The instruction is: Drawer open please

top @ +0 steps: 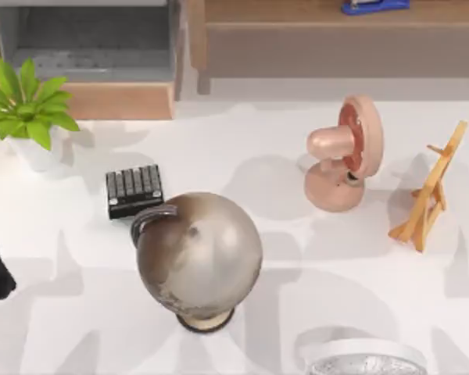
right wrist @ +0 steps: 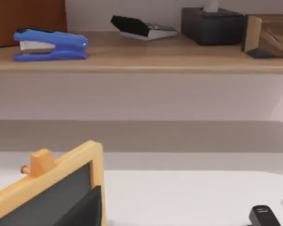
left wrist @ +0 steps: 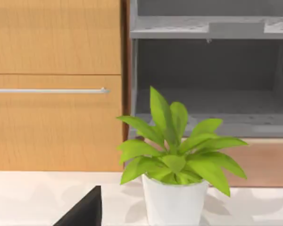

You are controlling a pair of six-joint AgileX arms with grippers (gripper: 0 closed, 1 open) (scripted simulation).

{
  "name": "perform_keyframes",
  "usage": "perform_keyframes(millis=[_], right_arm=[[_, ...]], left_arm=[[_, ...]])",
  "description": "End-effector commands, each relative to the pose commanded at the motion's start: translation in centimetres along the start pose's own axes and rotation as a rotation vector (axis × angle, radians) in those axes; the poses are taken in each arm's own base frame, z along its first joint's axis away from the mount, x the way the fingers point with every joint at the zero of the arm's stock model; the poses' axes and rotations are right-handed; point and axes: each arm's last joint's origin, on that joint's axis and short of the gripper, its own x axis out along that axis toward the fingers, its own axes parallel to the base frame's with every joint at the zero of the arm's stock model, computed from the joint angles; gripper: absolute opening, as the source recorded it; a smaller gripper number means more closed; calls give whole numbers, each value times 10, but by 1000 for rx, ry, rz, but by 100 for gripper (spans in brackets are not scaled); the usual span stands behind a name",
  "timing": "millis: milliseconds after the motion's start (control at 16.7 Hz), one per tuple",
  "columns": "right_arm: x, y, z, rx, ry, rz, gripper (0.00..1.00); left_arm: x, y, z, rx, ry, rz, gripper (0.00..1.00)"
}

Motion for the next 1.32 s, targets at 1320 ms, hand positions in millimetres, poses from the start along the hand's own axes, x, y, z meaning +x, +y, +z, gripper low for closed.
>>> perform_keyframes(millis=[1320], right_arm=[[0, 0, 0, 0, 0, 0, 100]], left_arm=[[88, -145, 103, 0, 0, 0, 100]])
